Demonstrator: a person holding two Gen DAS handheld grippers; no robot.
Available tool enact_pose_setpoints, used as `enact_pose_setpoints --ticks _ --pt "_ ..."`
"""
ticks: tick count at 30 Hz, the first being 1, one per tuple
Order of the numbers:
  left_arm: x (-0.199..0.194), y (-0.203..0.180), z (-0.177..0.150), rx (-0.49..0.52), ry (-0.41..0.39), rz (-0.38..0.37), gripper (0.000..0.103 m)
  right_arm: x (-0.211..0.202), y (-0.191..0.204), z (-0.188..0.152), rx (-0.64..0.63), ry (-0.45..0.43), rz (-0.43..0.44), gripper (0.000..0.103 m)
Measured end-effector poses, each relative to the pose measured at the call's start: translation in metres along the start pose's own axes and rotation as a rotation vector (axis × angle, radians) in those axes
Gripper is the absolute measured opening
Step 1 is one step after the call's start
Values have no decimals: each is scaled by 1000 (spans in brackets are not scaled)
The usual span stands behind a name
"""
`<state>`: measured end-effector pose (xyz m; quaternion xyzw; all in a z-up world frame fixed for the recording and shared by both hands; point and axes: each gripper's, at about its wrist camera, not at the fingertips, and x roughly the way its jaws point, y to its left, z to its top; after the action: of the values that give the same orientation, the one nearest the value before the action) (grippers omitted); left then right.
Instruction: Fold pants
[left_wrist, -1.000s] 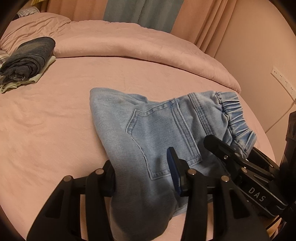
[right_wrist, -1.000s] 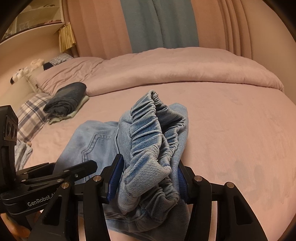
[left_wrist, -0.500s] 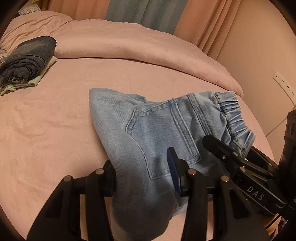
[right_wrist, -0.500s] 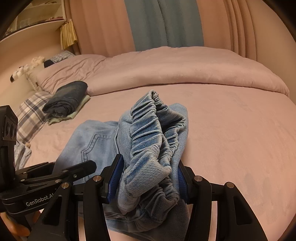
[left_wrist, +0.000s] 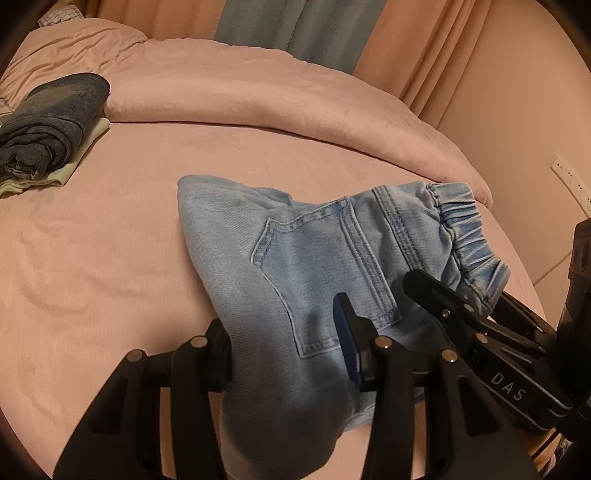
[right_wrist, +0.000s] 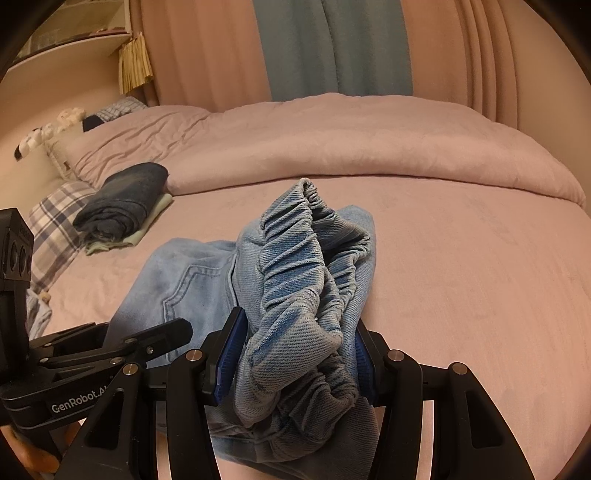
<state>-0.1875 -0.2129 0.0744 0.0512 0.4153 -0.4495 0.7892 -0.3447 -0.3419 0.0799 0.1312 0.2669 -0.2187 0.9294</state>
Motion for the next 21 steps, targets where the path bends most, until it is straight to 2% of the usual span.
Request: enact_pose_setpoints --ticks 10,21 --pt "14 16 20 -21 -12 5 44 20 4 19 -22 -4 0 55" --pt "19 24 30 -27 -18 16 45 23 5 20 -21 -3 0 55"
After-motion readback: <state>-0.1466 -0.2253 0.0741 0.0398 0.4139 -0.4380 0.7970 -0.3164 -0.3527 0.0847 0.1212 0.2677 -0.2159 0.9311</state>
